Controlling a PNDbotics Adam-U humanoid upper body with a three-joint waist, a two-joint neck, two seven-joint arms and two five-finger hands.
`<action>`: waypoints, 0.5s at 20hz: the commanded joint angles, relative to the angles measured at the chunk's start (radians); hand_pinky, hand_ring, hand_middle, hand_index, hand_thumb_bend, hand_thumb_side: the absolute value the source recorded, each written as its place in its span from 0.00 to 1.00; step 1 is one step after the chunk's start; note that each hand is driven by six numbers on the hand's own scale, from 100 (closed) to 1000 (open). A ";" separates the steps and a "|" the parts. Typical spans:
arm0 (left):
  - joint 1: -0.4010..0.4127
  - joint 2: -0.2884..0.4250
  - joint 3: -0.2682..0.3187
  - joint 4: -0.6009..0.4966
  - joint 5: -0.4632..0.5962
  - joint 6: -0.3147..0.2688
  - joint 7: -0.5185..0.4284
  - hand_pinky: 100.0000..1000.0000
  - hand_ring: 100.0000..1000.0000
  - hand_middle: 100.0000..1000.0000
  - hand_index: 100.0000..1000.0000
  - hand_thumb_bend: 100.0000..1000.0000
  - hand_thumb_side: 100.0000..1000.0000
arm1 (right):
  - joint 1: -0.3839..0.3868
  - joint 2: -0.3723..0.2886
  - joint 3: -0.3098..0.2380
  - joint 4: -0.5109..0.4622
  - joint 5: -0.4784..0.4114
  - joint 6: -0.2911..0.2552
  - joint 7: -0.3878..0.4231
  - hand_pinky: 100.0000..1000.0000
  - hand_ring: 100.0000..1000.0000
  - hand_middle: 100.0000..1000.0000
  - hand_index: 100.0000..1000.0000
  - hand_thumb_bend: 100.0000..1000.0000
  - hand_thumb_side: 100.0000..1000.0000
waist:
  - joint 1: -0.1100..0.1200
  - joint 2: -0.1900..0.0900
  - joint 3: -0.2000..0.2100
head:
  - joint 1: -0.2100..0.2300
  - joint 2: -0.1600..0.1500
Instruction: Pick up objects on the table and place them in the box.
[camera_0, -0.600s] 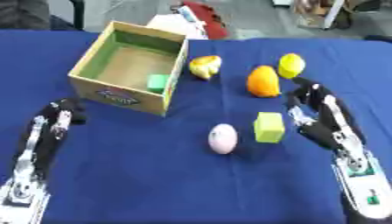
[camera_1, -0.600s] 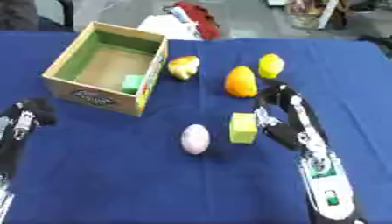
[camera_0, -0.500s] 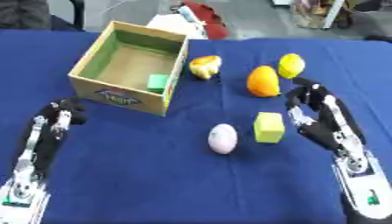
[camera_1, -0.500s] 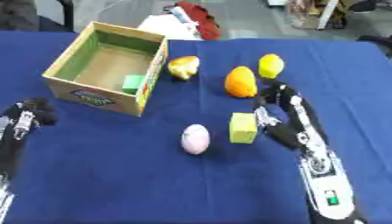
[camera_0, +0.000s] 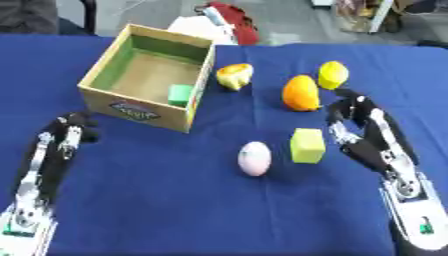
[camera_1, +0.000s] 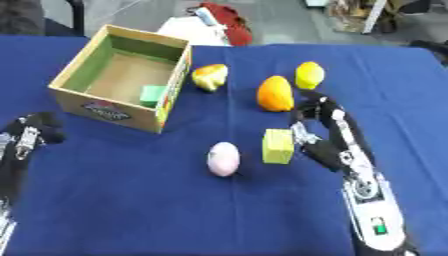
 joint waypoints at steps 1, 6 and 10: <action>-0.005 0.008 0.000 -0.016 0.000 0.000 0.001 0.62 0.55 0.55 0.73 0.00 0.73 | -0.008 -0.008 0.000 -0.015 -0.003 -0.002 0.004 0.73 0.55 0.57 0.84 0.00 0.36 | 0.008 -0.024 -0.001 | 0.000 -0.011; -0.004 0.008 -0.001 -0.015 0.000 0.000 -0.001 0.62 0.55 0.55 0.73 0.00 0.73 | -0.014 -0.041 0.008 -0.006 0.007 -0.009 0.041 0.74 0.57 0.60 0.87 0.00 0.33 | 0.007 -0.026 0.003 | -0.004 -0.008; -0.002 0.010 -0.004 -0.014 0.000 0.000 -0.004 0.63 0.54 0.55 0.73 0.00 0.73 | -0.037 -0.107 0.023 0.011 0.014 -0.031 0.082 0.75 0.61 0.64 0.90 0.00 0.28 | 0.005 -0.029 0.007 | -0.008 -0.004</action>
